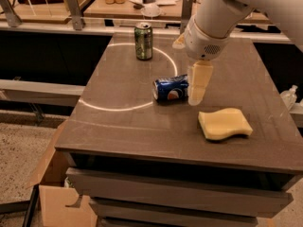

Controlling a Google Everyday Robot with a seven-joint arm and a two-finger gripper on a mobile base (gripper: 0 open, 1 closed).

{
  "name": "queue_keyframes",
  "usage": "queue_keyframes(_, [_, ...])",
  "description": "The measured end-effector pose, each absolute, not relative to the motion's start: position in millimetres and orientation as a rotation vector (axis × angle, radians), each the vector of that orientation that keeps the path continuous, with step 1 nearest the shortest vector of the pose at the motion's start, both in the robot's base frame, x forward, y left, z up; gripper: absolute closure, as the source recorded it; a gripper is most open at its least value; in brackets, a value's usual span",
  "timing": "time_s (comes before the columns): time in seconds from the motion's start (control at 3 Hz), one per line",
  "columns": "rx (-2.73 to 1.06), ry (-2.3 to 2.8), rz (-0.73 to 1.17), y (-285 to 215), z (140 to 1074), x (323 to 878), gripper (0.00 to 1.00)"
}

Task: Place pepsi can upright

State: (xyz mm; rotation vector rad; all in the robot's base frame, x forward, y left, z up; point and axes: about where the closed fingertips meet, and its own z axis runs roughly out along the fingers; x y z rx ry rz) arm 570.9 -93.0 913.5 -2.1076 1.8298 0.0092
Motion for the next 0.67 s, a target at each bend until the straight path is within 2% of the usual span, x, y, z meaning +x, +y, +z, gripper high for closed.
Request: queue_keyframes(0.67, [-2.18, 1.843, 0.096, -51, 869, 580, 0.0])
